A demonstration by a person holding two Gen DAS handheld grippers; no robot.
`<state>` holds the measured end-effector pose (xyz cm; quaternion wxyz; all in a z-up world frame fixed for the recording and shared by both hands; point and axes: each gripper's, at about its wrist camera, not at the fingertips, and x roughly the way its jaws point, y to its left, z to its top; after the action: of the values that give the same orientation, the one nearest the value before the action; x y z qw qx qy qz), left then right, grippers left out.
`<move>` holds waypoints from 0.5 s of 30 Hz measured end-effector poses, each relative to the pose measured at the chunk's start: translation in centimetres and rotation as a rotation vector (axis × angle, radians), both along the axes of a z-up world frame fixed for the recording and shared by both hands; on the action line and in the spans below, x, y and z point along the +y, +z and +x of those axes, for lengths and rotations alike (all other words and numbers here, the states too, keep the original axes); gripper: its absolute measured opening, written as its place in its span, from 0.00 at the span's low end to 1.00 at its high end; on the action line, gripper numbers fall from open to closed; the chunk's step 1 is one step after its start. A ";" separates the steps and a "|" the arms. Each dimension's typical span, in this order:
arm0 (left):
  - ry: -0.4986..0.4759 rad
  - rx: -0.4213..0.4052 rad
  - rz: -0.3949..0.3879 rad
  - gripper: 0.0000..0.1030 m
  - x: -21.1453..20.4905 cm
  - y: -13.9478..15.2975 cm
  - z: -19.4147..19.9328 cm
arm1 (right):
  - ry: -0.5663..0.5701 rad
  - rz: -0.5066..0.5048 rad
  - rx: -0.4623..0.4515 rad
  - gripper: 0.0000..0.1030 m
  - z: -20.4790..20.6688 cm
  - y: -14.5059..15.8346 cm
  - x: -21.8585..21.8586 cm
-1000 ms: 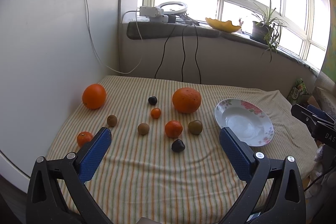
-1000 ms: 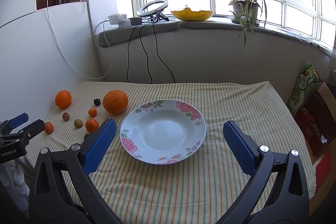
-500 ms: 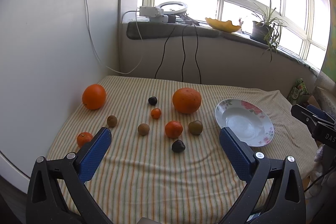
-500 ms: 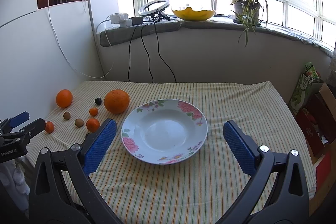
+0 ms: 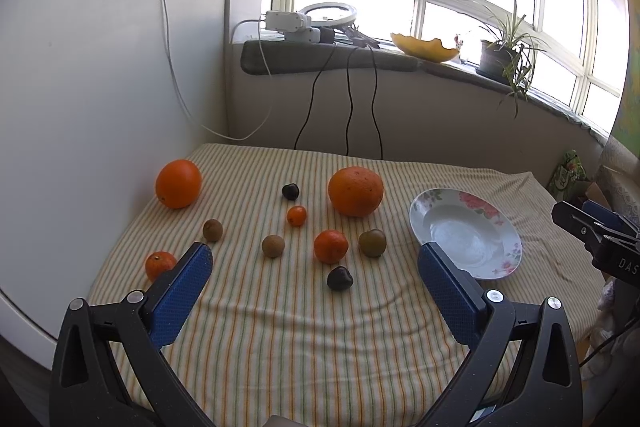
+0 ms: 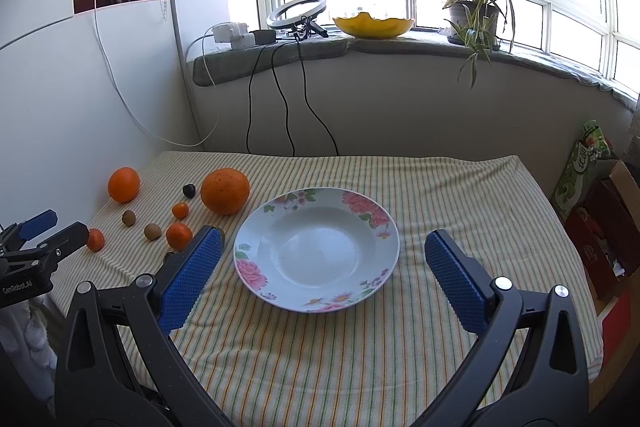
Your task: Organize fruits
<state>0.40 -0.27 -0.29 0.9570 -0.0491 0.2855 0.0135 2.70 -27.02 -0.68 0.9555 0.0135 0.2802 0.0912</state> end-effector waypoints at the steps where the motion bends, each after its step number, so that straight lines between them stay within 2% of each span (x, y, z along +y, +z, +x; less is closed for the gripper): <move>1: 0.000 0.000 0.000 0.99 0.0 0.0 0.0 | 0.000 0.000 0.000 1.00 0.0 0.0 0.0; 15: 0.002 0.002 -0.002 0.99 0.0 -0.3 0.0 | 0.010 0.003 0.014 1.00 0.1 -0.4 0.0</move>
<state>0.38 -0.25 -0.58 0.9566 -0.0505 0.2865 0.0142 2.80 -27.01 -1.05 0.9530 0.0141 0.2868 0.0962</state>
